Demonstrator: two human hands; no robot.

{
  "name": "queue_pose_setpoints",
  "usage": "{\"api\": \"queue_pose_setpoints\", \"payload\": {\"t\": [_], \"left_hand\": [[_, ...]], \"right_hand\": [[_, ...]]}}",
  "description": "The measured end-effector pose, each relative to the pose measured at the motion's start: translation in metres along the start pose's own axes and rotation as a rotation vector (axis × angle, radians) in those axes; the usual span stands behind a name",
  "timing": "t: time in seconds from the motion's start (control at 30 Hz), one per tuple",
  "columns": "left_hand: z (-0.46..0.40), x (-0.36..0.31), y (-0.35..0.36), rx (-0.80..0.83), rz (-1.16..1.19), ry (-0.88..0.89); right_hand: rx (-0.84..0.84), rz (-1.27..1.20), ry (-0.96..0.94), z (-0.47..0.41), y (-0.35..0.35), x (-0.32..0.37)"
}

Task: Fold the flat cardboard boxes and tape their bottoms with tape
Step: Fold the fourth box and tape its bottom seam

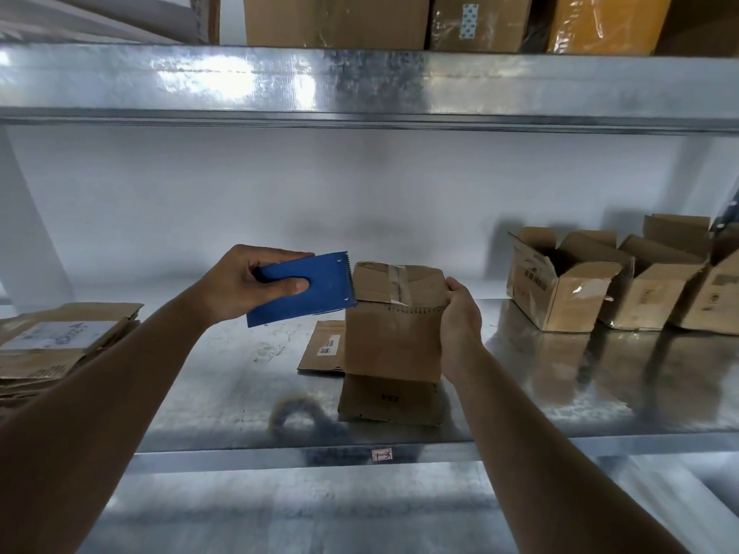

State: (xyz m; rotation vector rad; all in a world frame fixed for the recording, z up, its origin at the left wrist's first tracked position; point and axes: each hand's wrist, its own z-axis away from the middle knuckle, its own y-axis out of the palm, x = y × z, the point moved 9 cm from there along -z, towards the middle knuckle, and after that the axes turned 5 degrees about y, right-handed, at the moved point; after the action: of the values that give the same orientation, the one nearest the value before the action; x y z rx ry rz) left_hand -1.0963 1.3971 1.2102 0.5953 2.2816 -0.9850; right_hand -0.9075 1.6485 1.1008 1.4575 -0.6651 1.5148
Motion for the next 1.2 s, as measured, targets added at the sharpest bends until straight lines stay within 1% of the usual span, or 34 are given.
{"api": "queue_pose_setpoints", "payload": {"t": [0.13,0.27,0.37,0.53,0.63,0.77,0.9,1.07,1.13,1.2], "left_hand": [[0.006,0.002,-0.003,0.027,0.004,-0.022],[0.010,-0.008,-0.007,0.023,0.010,-0.020],[0.012,-0.016,-0.012,0.033,-0.012,-0.020],[0.014,-0.038,-0.016,0.013,-0.046,0.015],[0.016,-0.049,-0.012,0.029,-0.049,0.028],[0.021,-0.058,-0.009,0.003,-0.044,0.033],[0.026,-0.061,-0.006,-0.025,-0.052,0.025],[0.028,-0.068,0.001,-0.020,-0.077,0.020],[0.026,-0.073,0.006,-0.007,-0.091,0.027],[0.025,-0.078,0.012,0.001,-0.087,0.035]], "right_hand": [[0.067,0.108,-0.047,0.004,0.009,0.003],[0.166,0.210,-0.094,0.012,0.023,0.006],[0.207,0.255,-0.157,0.020,0.028,0.009],[0.229,0.385,-0.405,0.036,0.024,0.024],[0.254,0.500,-0.513,0.045,0.021,0.032],[0.265,0.627,-0.591,0.053,0.012,0.036],[0.268,0.698,-0.681,0.056,0.009,0.037],[0.295,0.768,-0.780,0.068,0.011,0.038],[0.248,0.771,-0.839,0.071,0.008,0.044],[0.211,0.689,-0.953,0.081,0.004,0.059]]}}
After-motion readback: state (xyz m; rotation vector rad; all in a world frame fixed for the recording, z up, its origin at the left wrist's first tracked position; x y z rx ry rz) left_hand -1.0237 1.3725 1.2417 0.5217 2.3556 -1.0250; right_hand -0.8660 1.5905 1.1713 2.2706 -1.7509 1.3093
